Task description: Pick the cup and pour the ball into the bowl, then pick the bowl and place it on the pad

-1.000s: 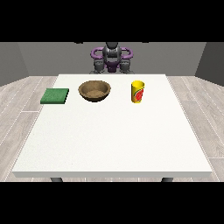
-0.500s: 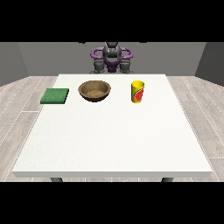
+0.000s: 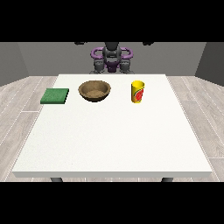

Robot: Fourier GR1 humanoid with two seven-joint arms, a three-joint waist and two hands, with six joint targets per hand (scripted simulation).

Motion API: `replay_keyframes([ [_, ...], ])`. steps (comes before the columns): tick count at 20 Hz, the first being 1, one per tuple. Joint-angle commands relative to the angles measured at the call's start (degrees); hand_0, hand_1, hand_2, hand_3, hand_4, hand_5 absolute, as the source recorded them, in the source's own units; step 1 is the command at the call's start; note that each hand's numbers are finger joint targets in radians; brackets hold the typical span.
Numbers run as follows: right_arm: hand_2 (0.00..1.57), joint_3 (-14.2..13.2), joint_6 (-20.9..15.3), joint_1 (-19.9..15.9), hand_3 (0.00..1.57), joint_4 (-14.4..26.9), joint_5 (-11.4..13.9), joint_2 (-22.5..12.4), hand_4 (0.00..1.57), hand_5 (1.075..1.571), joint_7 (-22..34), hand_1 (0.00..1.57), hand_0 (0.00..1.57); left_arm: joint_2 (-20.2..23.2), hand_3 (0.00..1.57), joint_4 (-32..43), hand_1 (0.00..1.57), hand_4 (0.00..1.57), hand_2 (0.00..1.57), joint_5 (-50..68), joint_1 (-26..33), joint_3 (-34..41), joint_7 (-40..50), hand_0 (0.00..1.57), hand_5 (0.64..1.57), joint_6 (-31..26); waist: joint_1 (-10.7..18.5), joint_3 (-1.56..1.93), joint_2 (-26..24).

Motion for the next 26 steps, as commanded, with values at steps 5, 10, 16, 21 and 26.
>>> replay_keyframes([
  [5, 0.00, -5.2, 6.6, -7.8, 0.00, -3.1, -3.9, -2.5, 0.00, 1.569, -4.4, 0.00, 0.00, 4.4, 0.00, 10.6, 0.00, 0.00, 0.00, -7.4, -8.4, 5.1, -16.1, 0.00, 1.456, 0.0, -6.6, -0.01, 16.1],
  [10, 0.00, -5.3, 9.2, -0.2, 0.00, -8.0, -4.9, -4.2, 0.00, 1.569, -5.2, 0.00, 0.00, 6.4, 0.00, 20.8, 0.00, 0.00, 0.00, -5.6, -3.7, 8.9, -25.7, 0.00, 1.435, -4.7, -7.0, -0.01, 14.1],
  [16, 0.00, -11.0, 11.1, -1.2, 0.00, -7.9, -6.3, -5.5, 0.00, 1.567, -4.1, 0.00, 0.00, 4.8, 0.00, 32.7, 0.00, 0.00, 0.00, -7.7, -4.7, 7.9, -33.1, 0.00, 1.400, -5.2, -5.2, 0.00, 13.3],
  [21, 0.00, -11.7, 12.3, -3.9, 0.00, -10.9, -6.1, -6.4, 0.00, 1.569, 1.6, 0.00, 0.00, 5.4, 0.00, 44.5, 0.00, 0.00, 0.00, -10.3, -7.9, 9.1, -43.2, 0.00, 1.417, -4.8, -7.0, -0.02, 14.4],
  [26, 0.00, -11.7, 16.2, 3.8, 0.00, -15.3, -9.3, -6.3, 0.00, 1.567, -4.3, 0.00, 0.00, 6.4, 0.00, 52.1, 0.00, 0.00, 0.00, -8.3, -9.2, 12.3, -47.8, 0.00, 1.443, -5.3, -10.4, -0.02, 16.1],
])
